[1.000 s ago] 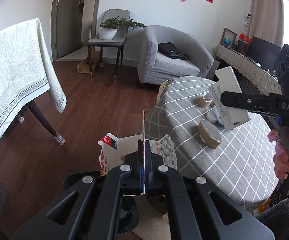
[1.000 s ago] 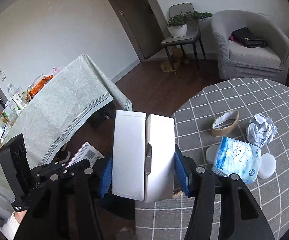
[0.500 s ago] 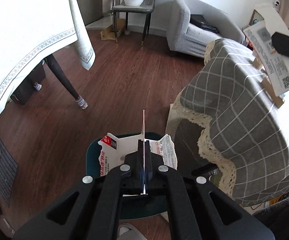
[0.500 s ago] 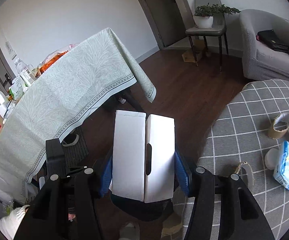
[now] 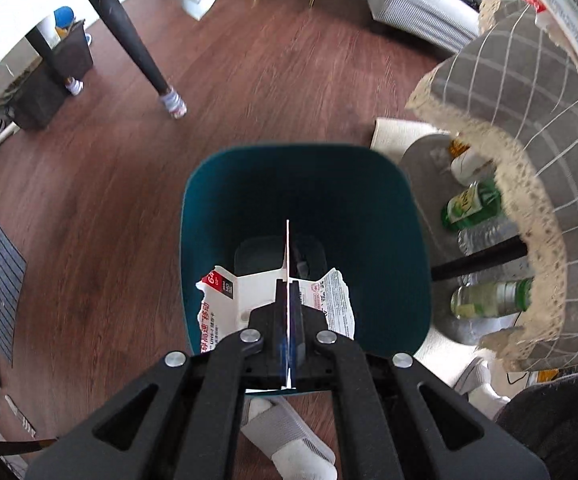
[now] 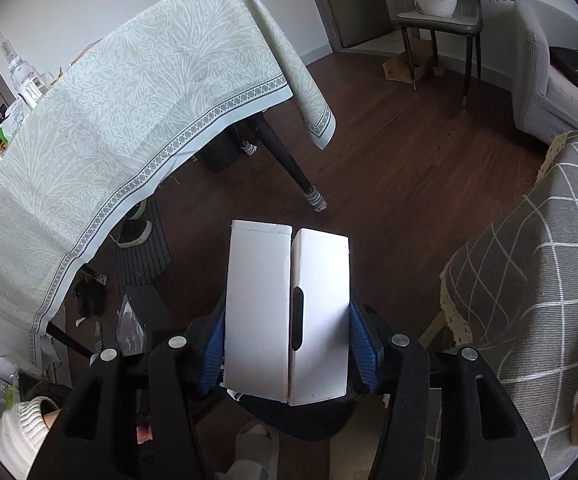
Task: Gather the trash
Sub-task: 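Drop the carton into the teal bin with the left tool while the right tool carries the white box, then lower the white box into the teal bin and open the right tool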
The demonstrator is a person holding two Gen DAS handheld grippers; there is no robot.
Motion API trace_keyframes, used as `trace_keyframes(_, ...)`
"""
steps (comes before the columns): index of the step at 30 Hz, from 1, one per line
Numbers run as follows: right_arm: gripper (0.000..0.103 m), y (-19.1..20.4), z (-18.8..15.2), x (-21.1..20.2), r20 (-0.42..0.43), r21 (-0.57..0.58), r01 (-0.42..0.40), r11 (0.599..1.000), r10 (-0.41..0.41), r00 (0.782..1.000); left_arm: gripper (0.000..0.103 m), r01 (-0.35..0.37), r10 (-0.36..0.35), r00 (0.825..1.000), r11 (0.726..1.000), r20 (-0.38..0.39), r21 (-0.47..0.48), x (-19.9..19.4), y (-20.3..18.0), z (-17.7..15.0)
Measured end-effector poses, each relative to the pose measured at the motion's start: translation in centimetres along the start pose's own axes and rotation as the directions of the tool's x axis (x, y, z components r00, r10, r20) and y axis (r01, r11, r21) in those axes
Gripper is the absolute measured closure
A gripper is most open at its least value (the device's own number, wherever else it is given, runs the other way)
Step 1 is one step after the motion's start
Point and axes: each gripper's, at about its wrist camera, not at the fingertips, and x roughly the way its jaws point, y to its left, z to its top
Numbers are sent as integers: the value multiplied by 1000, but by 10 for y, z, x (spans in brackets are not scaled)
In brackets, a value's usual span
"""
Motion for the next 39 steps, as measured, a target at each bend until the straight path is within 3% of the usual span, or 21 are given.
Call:
trace_keyframes(9,48,-3,-10,51,-114,-2,28,1000,-28,993,97,-19,20,999,999,-42,40,20,5,-16)
trace_keyframes(11,48,-4,-12,63,-137,3,34,999,-33,990,75,-15,17,999,999,-34,37,20,6,-18)
trace_keyframes(18,48,-8,-21,94,-201,6,62,998,-59,978,61,-8,8,1000,1000,23,-1,1,15,-15)
trace_keyframes(20,48,-9,-24,101,-216,4,72,997,-70,974,45,-12,12,999,1000,49,-14,-8,19,-13)
trace_keyframes(21,48,-10,-25,105,-224,5,77,997,-74,972,44,-5,6,998,1000,68,-20,-14,20,-13)
trace_keyframes(31,48,-25,-42,142,-313,13,124,992,-113,943,33,-12,23,975,998,220,-55,-64,33,-7)
trace_keyframes(39,48,-25,-57,168,-373,-25,130,991,-130,919,36,-44,53,938,998,341,-34,-105,31,-3)
